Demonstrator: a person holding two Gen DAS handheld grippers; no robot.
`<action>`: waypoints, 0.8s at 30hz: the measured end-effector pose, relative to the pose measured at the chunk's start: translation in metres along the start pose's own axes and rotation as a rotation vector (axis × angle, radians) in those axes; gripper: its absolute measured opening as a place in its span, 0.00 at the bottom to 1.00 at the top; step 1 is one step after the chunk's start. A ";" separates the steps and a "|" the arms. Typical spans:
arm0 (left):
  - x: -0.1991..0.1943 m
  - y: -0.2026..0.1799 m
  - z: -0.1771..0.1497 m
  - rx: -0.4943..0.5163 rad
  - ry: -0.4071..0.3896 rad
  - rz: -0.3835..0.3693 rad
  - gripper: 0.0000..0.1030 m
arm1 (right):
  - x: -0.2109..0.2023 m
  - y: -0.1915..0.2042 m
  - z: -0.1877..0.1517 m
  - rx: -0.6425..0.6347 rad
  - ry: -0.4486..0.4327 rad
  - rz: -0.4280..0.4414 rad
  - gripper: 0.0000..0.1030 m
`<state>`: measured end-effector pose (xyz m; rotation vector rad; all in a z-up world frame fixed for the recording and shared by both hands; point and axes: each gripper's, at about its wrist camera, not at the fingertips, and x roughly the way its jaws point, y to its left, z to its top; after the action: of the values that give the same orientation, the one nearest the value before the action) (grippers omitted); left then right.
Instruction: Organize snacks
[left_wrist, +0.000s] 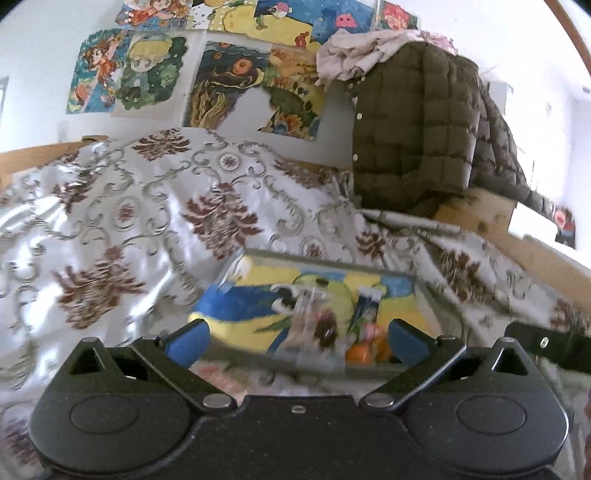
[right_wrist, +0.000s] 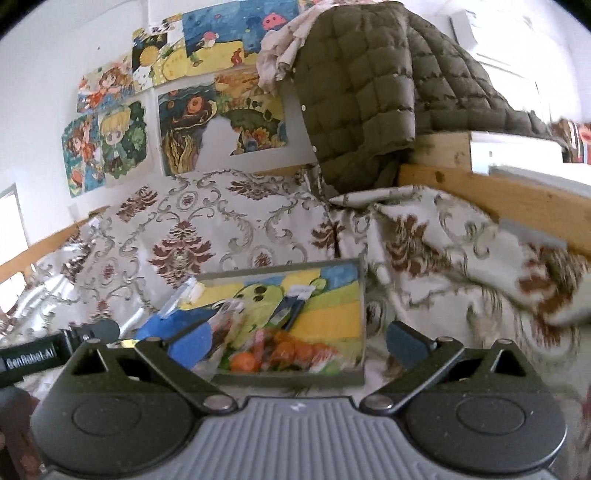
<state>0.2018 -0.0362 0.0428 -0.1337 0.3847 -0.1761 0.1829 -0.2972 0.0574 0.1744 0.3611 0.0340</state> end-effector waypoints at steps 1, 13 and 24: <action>-0.008 0.001 -0.004 0.011 0.003 0.010 0.99 | -0.007 0.001 -0.005 0.011 -0.001 0.007 1.00; -0.098 0.014 -0.067 -0.021 0.097 0.183 0.99 | -0.083 0.023 -0.050 0.023 0.056 0.049 1.00; -0.109 0.010 -0.084 0.019 0.177 0.254 0.99 | -0.087 0.036 -0.080 0.002 0.167 0.023 1.00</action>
<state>0.0714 -0.0128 0.0039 -0.0499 0.5720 0.0596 0.0732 -0.2539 0.0200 0.1784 0.5257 0.0715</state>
